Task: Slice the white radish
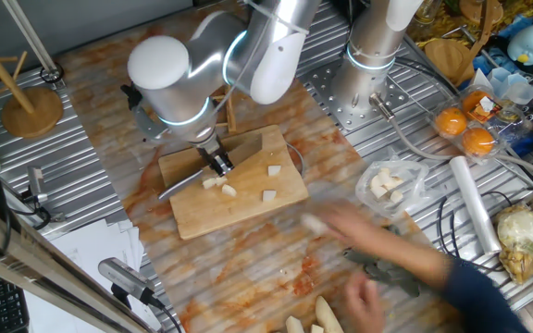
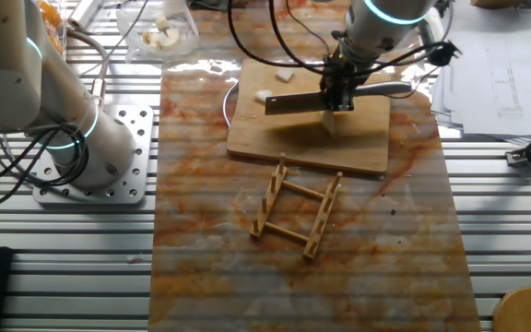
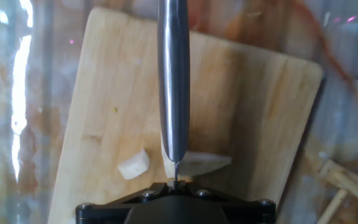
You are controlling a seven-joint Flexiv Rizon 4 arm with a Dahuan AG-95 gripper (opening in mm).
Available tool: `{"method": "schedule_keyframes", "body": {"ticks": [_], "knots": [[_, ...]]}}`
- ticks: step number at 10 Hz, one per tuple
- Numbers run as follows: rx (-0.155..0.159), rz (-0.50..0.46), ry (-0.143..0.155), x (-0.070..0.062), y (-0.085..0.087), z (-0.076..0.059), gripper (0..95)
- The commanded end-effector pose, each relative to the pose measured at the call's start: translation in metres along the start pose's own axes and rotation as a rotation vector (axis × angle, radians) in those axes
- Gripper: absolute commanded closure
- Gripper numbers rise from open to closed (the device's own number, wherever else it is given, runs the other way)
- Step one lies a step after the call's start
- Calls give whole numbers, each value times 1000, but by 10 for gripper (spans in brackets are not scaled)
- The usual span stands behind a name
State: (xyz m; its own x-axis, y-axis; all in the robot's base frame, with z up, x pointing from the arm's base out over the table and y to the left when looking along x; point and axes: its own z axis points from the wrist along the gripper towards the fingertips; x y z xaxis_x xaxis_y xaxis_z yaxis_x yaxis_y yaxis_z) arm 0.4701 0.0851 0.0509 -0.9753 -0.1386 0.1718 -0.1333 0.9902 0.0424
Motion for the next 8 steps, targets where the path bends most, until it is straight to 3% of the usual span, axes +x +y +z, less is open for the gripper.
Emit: {"method": "schedule_keyframes", "body": {"ticks": [1, 3, 5, 8], "knots": [[3, -26, 2, 25, 4, 14, 950], [4, -39, 1, 50, 12, 24, 950], [6, -50, 15, 59, 15, 26, 950], [-6, -50, 35, 63, 17, 2, 950]]}}
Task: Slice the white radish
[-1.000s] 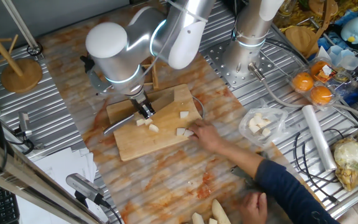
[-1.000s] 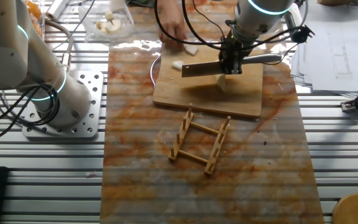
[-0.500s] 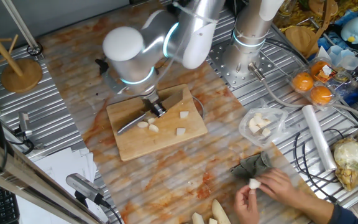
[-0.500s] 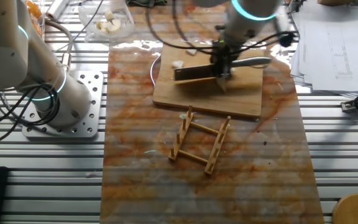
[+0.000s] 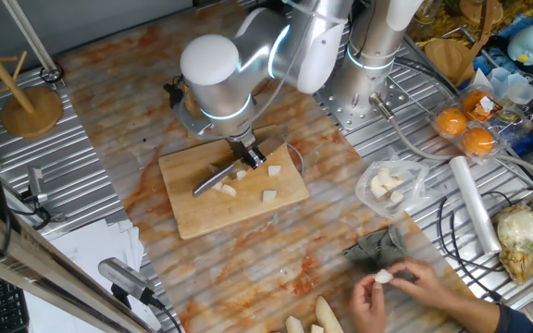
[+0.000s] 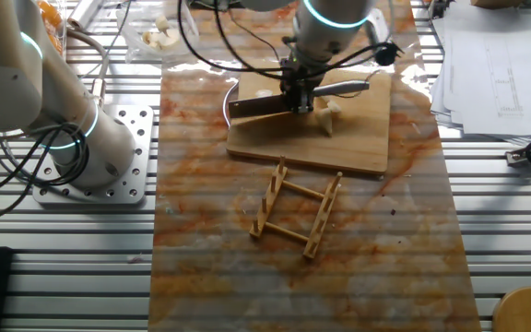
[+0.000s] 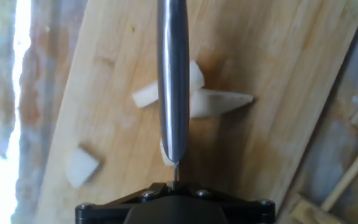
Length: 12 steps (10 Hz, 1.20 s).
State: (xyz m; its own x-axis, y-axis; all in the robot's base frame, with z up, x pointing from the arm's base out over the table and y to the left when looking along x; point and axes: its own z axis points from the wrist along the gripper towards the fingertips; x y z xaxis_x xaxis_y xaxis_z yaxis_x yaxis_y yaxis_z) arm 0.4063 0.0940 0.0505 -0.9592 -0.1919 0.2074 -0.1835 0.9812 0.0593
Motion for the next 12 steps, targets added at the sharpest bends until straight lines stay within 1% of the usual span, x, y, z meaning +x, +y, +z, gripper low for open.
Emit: {"method": "schedule_keyframes", "body": {"ticks": [1, 2, 3, 4, 5, 7, 8, 9, 10, 12], "knots": [[2, 5, -11, 1, 0, -13, 950], [2, 6, -11, -1, -1, -15, 950], [3, 9, -12, -7, -4, -19, 950], [7, 11, -9, -19, -10, -28, 950], [6, 13, -5, -26, -15, -33, 950], [3, 16, -10, -43, -24, -43, 950], [0, 20, -11, -47, -26, -44, 950], [0, 26, -14, -55, -29, -43, 950], [-2, 29, -18, -61, -30, -41, 950], [-3, 30, -19, -66, -31, -40, 950]]}}
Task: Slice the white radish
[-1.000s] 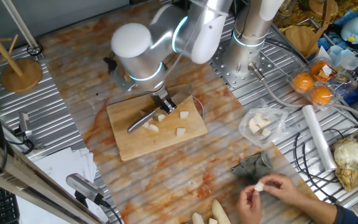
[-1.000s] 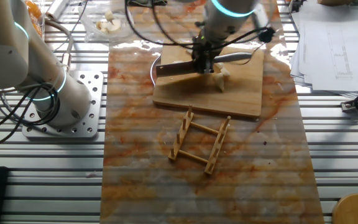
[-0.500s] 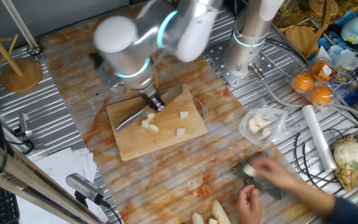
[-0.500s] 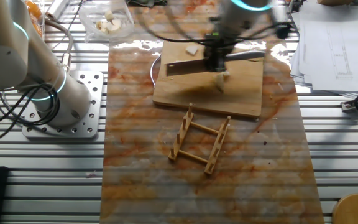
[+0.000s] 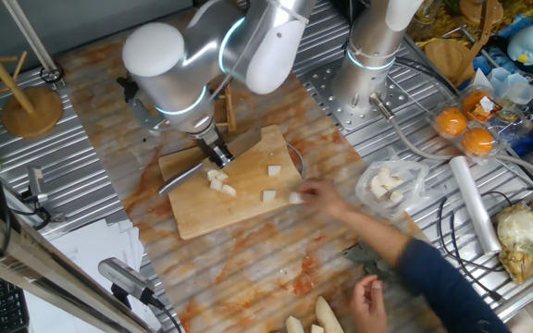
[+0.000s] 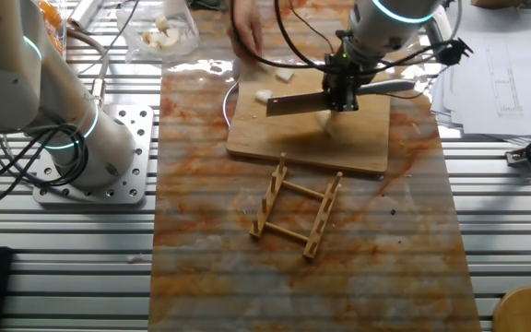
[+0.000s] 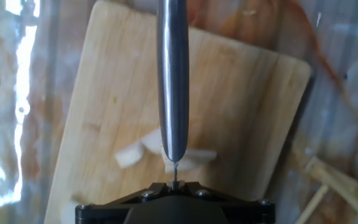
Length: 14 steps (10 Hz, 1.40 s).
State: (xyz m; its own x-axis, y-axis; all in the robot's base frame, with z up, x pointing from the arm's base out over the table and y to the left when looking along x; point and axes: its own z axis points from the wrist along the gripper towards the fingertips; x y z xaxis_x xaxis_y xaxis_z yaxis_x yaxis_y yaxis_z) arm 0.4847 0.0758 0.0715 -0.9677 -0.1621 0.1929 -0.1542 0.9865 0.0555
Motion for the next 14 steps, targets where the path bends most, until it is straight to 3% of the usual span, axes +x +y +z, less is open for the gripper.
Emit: {"method": "schedule_keyframes", "body": {"ticks": [1, 6, 8, 11, 14], "knots": [[1, 2, -6, 1, -1, 0, 950], [3, 3, -14, -1, -3, 11, 950], [1, -6, -3, 8, -2, 17, 950], [8, -17, -13, 36, 4, 38, 950], [-3, -30, 3, 53, 10, 40, 950]]}}
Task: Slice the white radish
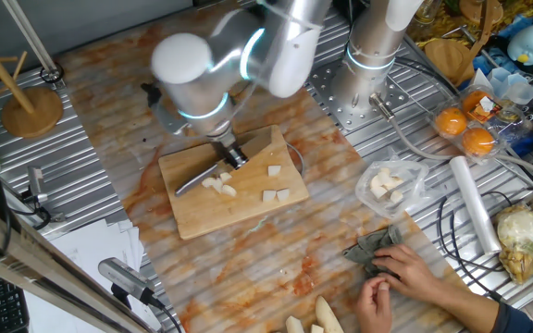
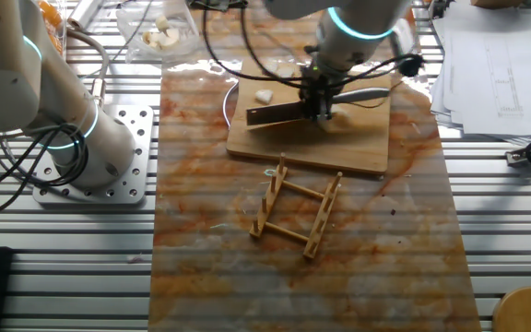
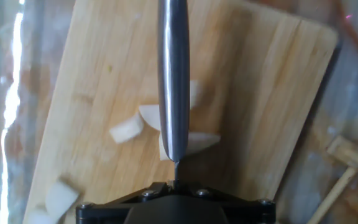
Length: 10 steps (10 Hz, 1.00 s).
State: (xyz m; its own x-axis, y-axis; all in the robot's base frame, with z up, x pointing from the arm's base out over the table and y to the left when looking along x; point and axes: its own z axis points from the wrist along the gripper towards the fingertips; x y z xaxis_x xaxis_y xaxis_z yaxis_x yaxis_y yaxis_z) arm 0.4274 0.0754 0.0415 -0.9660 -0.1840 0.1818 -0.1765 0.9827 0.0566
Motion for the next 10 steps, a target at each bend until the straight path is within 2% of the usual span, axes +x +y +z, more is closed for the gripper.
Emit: {"method": "schedule_keyframes", "body": {"ticks": [1, 2, 3, 4, 6, 8, 10], "knots": [[-2, -13, 21, 5, 4, -4, 950], [-24, -17, 34, 11, 6, -12, 950], [-26, -18, 36, 13, 7, -15, 950], [-28, -19, 41, 14, 8, -21, 950], [-12, -20, 33, 11, 6, -29, 950], [-10, -24, 28, -8, -5, -41, 950], [-11, -22, 25, -23, -10, -46, 950]]}}
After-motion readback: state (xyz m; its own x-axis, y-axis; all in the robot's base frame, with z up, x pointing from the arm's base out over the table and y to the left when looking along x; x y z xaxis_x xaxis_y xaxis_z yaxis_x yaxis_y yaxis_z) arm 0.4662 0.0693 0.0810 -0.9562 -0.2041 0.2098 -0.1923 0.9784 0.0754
